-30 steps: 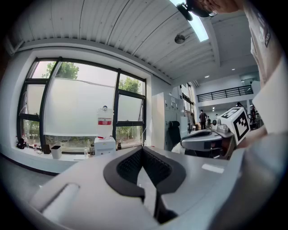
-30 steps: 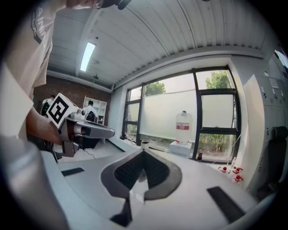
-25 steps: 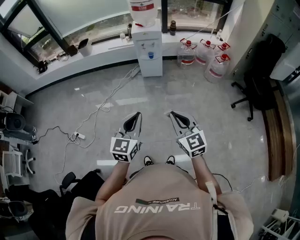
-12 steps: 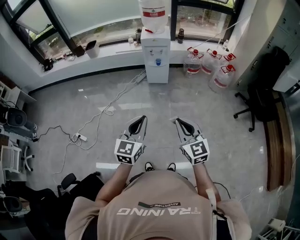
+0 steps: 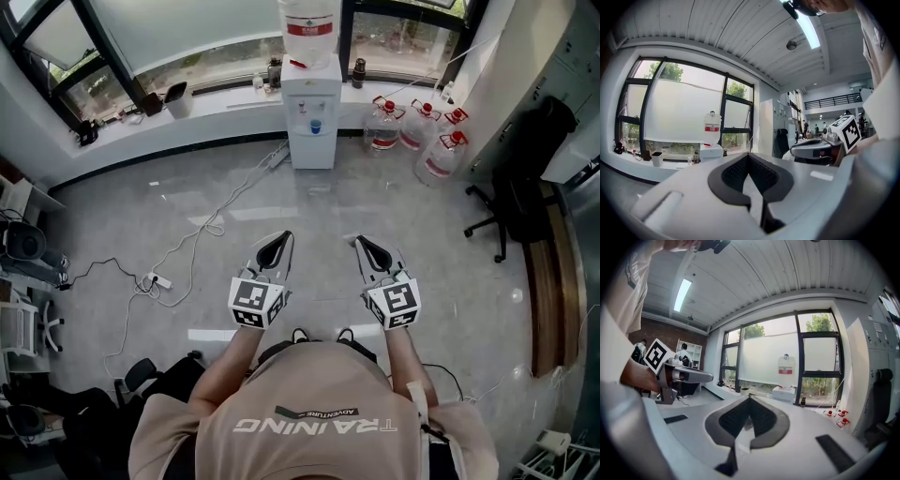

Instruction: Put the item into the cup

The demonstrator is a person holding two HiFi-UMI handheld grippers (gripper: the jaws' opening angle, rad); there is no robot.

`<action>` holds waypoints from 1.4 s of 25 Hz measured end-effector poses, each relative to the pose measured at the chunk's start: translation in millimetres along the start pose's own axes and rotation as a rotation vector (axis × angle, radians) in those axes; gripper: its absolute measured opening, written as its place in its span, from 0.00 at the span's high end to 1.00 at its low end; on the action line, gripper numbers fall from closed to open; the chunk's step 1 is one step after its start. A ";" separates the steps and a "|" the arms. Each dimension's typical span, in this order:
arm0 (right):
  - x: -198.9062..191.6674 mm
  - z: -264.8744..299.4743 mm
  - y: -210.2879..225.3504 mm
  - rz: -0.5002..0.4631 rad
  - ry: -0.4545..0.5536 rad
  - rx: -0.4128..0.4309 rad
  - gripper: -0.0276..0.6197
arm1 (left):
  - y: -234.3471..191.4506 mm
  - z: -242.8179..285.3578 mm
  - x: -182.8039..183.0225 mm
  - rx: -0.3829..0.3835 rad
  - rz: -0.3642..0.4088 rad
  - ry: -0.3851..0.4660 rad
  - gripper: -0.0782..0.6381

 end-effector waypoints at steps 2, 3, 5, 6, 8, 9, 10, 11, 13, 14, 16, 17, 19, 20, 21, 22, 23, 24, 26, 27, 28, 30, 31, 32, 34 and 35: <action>2.6 8.0 -2.5 0.001 -0.004 -0.017 0.94 | -10.7 1.4 -2.5 -0.015 -0.005 -0.002 0.88; 3.7 11.0 -3.6 0.000 -0.007 -0.026 0.94 | -15.3 2.8 -5.2 -0.024 -0.009 -0.006 0.88; 4.9 15.8 -6.2 0.007 -0.011 -0.042 0.94 | -23.7 5.8 -12.1 -0.039 -0.018 -0.020 0.88; 4.6 17.8 -7.8 0.012 -0.014 -0.048 0.94 | -27.2 6.8 -15.4 -0.044 -0.023 -0.028 0.88; 2.7 22.4 -9.1 0.017 -0.028 -0.057 0.94 | -33.0 9.7 -19.7 -0.051 -0.033 -0.038 0.88; 1.7 25.1 -8.7 0.021 -0.036 -0.059 0.94 | -35.6 12.0 -20.8 -0.055 -0.038 -0.042 0.88; 0.8 28.0 -7.9 0.026 -0.044 -0.061 0.94 | -38.0 14.6 -21.6 -0.060 -0.043 -0.046 0.88; 0.0 31.1 -7.0 0.031 -0.051 -0.061 0.94 | -40.5 17.5 -22.5 -0.066 -0.047 -0.053 0.88; -0.6 39.1 -3.2 0.040 -0.063 -0.055 0.94 | -45.4 26.0 -24.3 -0.073 -0.055 -0.066 0.88; -0.7 44.2 0.1 0.041 -0.066 -0.050 0.94 | -47.8 31.8 -24.5 -0.074 -0.057 -0.071 0.88; -1.2 56.1 9.4 0.031 -0.070 -0.042 0.94 | -52.2 45.3 -22.6 -0.071 -0.056 -0.073 0.88; -1.4 62.2 14.9 0.020 -0.072 -0.041 0.94 | -54.1 52.2 -20.4 -0.067 -0.054 -0.072 0.88; -0.5 74.3 27.9 -0.008 -0.076 -0.041 0.94 | -58.0 66.8 -14.2 -0.057 -0.049 -0.070 0.88; 1.2 80.9 35.7 -0.019 -0.076 -0.038 0.94 | -60.6 74.8 -10.2 -0.050 -0.046 -0.068 0.88; 3.5 87.6 44.4 -0.026 -0.072 -0.032 0.94 | -63.6 83.1 -5.8 -0.042 -0.043 -0.067 0.88; 6.0 94.3 53.6 -0.030 -0.067 -0.025 0.94 | -66.6 91.5 -1.4 -0.034 -0.039 -0.065 0.88; 8.2 101.0 63.0 -0.032 -0.060 -0.018 0.94 | -69.4 100.4 2.8 -0.024 -0.034 -0.064 0.88; 10.3 107.6 72.8 -0.033 -0.053 -0.012 0.94 | -72.2 109.9 7.2 -0.014 -0.032 -0.062 0.88; 14.4 120.2 93.1 -0.030 -0.042 0.004 0.94 | -76.7 130.2 17.0 0.004 -0.034 -0.057 0.88; 16.3 126.2 103.6 -0.031 -0.039 0.013 0.94 | -78.0 140.7 22.2 0.011 -0.037 -0.053 0.88; 18.2 132.3 114.3 -0.032 -0.035 0.021 0.94 | -78.9 151.4 27.3 0.016 -0.041 -0.050 0.88; 21.3 145.8 136.0 -0.030 -0.026 0.040 0.94 | -80.3 172.7 35.8 0.029 -0.046 -0.044 0.88; 22.7 152.8 146.5 -0.030 -0.021 0.050 0.94 | -80.7 183.1 39.1 0.036 -0.048 -0.042 0.88; 23.9 159.3 156.6 -0.031 -0.017 0.059 0.94 | -80.8 193.1 42.1 0.043 -0.052 -0.042 0.88; 25.8 170.6 175.7 -0.036 -0.015 0.076 0.94 | -79.7 211.5 48.4 0.055 -0.056 -0.042 0.88; 26.9 175.9 184.5 -0.038 -0.016 0.085 0.94 | -79.3 219.7 51.6 0.061 -0.057 -0.042 0.88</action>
Point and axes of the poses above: the fingertips, and each gripper's own axes: z forward along the fingers, y to its right, x out of its top, the point moved 10 cm from there along -z, backward along the fingers, and after that the axes turned 11 degrees about -y, right-handed, at the moved point
